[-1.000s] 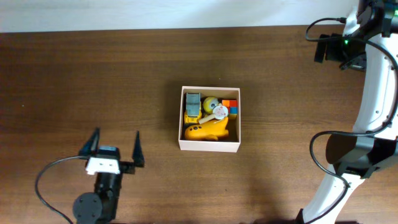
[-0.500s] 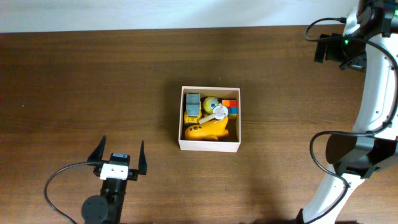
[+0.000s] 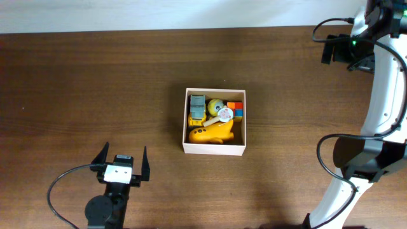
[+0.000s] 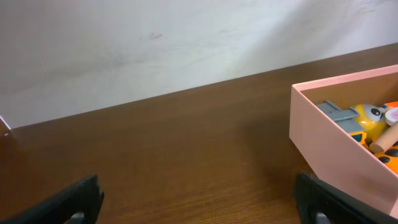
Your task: Pack container
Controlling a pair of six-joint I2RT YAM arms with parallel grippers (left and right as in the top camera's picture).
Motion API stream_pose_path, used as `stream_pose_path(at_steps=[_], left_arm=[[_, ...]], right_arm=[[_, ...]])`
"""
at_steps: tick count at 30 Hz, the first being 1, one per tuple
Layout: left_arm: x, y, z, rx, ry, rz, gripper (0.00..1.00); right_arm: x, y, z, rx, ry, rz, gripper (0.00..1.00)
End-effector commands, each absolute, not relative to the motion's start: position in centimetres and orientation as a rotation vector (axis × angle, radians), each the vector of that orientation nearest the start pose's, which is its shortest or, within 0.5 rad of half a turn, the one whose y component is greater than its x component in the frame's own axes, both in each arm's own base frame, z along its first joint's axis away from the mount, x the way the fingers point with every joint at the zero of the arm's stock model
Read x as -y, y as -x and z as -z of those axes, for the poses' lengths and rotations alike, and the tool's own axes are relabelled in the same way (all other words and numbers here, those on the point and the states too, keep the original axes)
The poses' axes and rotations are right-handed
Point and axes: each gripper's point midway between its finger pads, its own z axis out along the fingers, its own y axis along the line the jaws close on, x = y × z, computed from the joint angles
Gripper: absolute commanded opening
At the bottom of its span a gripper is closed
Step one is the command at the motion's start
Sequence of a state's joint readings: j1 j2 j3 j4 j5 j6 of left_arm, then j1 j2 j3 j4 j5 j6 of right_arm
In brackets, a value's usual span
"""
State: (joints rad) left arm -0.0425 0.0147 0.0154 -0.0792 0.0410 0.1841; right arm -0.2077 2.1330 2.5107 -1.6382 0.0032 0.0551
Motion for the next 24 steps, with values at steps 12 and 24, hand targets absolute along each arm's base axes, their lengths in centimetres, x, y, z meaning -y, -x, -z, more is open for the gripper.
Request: stream_pose_path(at_steps=[12,24], left_arm=[[1.5,-24.5,-15.7,-1.634,-0.218,-0.098,0.99],[1.4,-24.5,-15.7,-1.634,-0.218,-0.098,0.99]], right_arm=[[9.1,-43.4,-24.9,-2.804,-0.368,0.045,0.99],[1.3,-39.8,-34.2,-2.596,-0.114,0.001,0.99]])
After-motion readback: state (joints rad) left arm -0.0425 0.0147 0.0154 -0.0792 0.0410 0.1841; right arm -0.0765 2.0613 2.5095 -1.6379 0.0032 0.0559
